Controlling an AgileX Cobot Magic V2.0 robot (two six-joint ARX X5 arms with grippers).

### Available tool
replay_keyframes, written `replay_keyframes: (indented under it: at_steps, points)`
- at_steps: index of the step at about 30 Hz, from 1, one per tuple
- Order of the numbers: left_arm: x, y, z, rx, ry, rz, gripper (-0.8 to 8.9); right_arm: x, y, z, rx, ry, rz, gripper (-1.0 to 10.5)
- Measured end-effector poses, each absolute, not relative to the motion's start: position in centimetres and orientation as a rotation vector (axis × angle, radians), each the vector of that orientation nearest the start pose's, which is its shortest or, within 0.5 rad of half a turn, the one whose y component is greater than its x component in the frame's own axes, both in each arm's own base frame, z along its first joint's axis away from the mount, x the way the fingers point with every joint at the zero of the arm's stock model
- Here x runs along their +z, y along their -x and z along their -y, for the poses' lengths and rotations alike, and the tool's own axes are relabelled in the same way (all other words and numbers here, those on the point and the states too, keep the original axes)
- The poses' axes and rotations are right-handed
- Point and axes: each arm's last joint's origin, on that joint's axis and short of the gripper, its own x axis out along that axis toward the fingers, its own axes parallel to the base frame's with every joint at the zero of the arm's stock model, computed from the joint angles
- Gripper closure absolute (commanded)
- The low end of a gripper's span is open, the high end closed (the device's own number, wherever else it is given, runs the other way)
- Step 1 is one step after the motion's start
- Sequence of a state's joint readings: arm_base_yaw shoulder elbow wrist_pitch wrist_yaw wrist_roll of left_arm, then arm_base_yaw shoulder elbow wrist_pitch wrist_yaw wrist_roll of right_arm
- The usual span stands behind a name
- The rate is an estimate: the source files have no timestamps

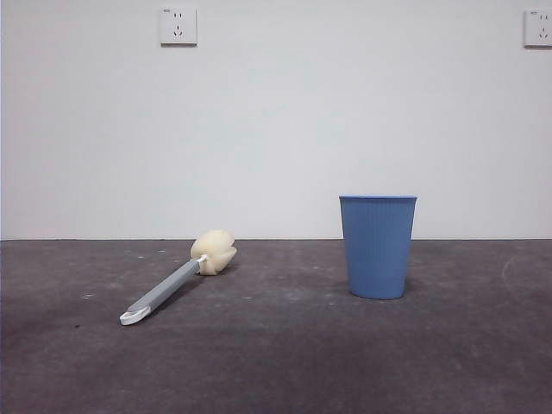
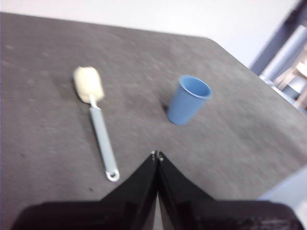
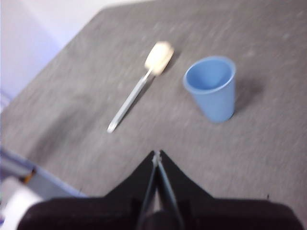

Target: Pick up the cup brush,pick up the cup,insert the brush into the cup,clean the cup,put the cup brush back,put the cup back to the fixed position on the table

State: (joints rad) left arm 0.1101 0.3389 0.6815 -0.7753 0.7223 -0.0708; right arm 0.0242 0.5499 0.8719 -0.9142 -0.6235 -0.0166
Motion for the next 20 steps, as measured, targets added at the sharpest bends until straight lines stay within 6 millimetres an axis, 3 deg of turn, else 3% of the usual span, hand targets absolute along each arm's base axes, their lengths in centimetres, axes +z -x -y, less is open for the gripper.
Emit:
replay_keyframes:
  at_steps: [6, 16, 17, 20]
  points:
    - [30.1, -5.3, 1.5, -0.658, 0.231, -0.509, 8.21, 33.0, -7.7, -2.3, 0.704, -0.106, -0.681, 9.6]
    - [29.4, -4.3, 1.7, -0.699, 0.219, -0.610, 7.92, 32.5, -7.2, -2.3, 0.733, -0.070, -0.736, 9.2]
    - [29.4, -4.3, 1.7, -0.699, 0.219, -0.610, 7.26, 32.5, -7.2, -2.3, 0.733, -0.069, -0.734, 8.6]
    - [29.4, -4.4, 1.7, -0.699, 0.219, -0.610, 3.88, 32.5, -7.2, -2.3, 0.734, -0.069, -0.734, 5.8]
